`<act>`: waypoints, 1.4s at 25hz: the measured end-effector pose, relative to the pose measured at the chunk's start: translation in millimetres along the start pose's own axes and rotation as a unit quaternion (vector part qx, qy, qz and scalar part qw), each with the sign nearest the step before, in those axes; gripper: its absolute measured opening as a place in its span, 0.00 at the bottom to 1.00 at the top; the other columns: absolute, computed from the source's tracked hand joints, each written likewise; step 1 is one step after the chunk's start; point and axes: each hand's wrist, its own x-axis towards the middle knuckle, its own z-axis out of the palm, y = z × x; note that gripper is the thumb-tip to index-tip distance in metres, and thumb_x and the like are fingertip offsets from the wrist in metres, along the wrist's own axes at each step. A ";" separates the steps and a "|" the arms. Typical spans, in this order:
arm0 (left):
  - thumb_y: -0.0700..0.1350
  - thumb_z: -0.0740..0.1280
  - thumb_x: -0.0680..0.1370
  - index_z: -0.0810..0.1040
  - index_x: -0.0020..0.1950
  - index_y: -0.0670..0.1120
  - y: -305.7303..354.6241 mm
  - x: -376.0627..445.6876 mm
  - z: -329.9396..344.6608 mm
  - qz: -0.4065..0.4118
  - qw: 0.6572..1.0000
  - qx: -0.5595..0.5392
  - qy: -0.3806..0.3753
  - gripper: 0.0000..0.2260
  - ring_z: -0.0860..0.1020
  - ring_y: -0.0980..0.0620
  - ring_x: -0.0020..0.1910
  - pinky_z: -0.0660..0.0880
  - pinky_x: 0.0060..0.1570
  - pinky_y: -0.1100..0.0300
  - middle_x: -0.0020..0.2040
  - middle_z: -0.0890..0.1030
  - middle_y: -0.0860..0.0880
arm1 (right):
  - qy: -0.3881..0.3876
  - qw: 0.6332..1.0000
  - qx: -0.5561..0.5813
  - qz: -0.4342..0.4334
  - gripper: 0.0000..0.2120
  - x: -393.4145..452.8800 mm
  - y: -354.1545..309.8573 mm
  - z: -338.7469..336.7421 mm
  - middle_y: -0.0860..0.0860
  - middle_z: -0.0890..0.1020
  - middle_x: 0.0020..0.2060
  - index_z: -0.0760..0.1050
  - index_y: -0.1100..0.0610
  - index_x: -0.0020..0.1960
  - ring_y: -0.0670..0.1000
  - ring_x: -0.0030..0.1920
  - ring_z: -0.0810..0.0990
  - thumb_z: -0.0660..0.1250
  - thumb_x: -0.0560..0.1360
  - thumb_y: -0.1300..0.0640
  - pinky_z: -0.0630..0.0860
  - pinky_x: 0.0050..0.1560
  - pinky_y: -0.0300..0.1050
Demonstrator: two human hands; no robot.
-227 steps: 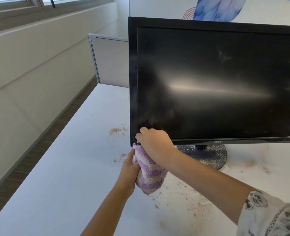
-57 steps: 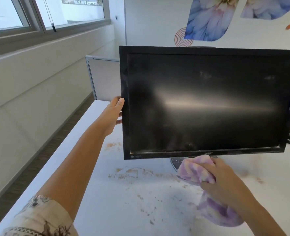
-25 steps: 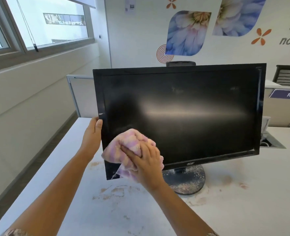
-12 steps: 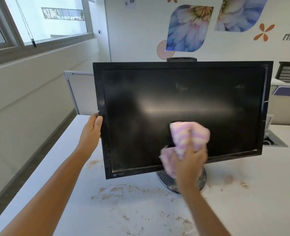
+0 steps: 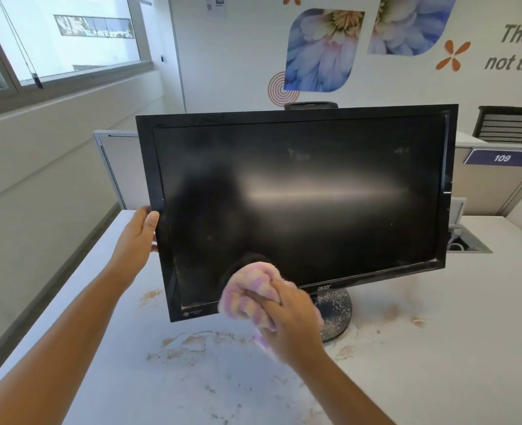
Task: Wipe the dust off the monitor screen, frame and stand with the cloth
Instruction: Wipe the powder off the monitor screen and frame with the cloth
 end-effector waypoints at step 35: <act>0.52 0.49 0.82 0.69 0.48 0.54 -8.2 17.4 1.9 -0.019 0.997 -0.052 0.055 0.10 0.73 0.42 0.50 0.72 0.48 0.45 0.43 0.73 0.49 | -0.118 0.966 0.034 0.226 0.21 -25.6 222.3 -122.7 0.47 0.73 0.54 0.69 0.50 0.61 0.48 0.50 0.74 0.69 0.71 0.57 0.69 0.47 0.41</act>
